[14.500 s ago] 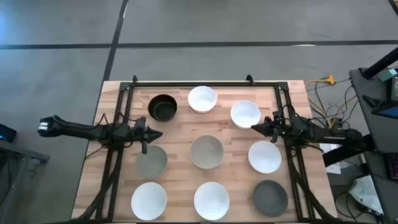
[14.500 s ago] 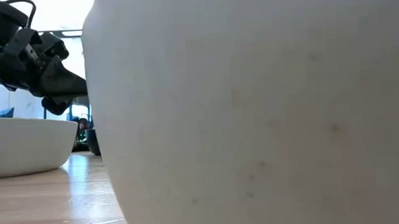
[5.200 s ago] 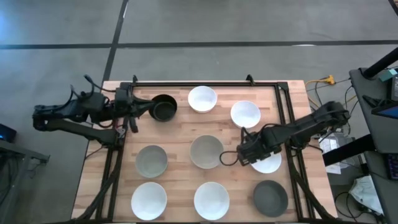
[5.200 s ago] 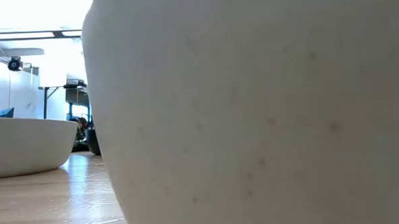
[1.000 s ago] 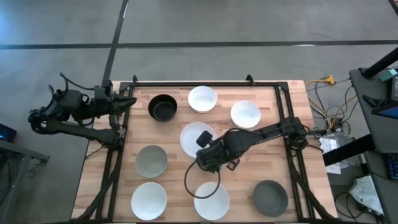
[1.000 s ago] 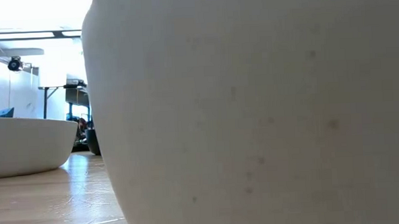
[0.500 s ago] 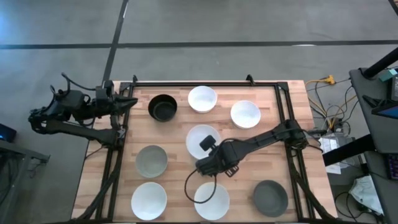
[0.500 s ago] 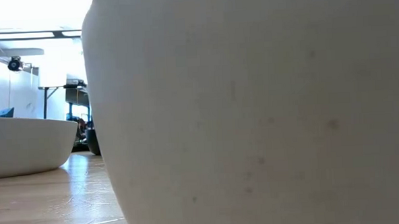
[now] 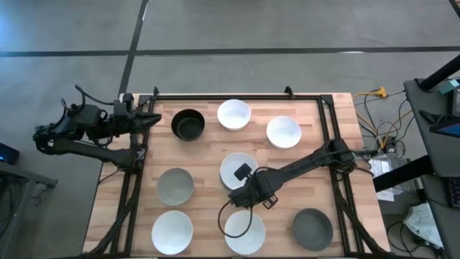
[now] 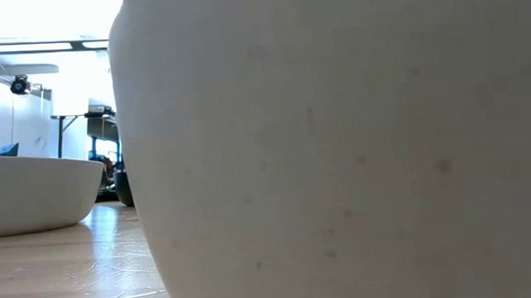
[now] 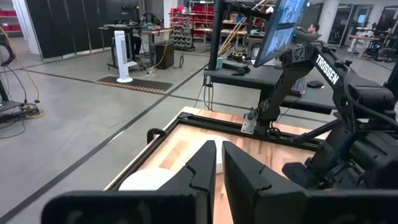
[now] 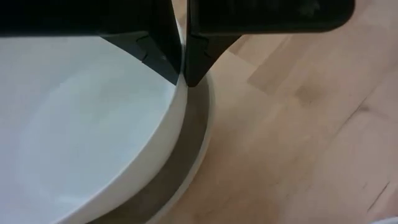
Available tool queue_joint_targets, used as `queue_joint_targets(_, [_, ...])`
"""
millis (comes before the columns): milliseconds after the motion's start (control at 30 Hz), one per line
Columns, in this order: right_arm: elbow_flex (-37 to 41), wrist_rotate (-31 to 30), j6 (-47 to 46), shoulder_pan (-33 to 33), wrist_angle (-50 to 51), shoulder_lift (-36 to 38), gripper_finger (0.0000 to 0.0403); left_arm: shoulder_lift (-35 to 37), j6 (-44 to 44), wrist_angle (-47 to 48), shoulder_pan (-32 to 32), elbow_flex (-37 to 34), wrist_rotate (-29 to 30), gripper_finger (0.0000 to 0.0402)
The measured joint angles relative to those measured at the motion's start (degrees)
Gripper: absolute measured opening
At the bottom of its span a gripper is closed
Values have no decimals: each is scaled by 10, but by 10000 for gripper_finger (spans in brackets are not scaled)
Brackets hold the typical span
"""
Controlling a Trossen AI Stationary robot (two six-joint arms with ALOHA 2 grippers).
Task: Nest bowls inside each other
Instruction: Stack the white bowl on the center light gray bowl
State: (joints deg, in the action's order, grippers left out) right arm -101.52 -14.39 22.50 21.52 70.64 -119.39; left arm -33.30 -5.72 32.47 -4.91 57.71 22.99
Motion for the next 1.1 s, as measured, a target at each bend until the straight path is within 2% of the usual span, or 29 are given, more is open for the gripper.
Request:
queue_joint_targets(233, [5, 2, 14, 0, -27, 1, 9, -2, -1, -1, 0, 0, 0, 13])
queue_joint_targets(367, [11, 23, 39, 0, -39, 1, 9, -3, -1, -3, 0, 0, 0, 13])
queue_joint_targets(1100, [46, 26, 71, -25, -46, 1, 9, -9, 1, -3, 0, 0, 0, 13])
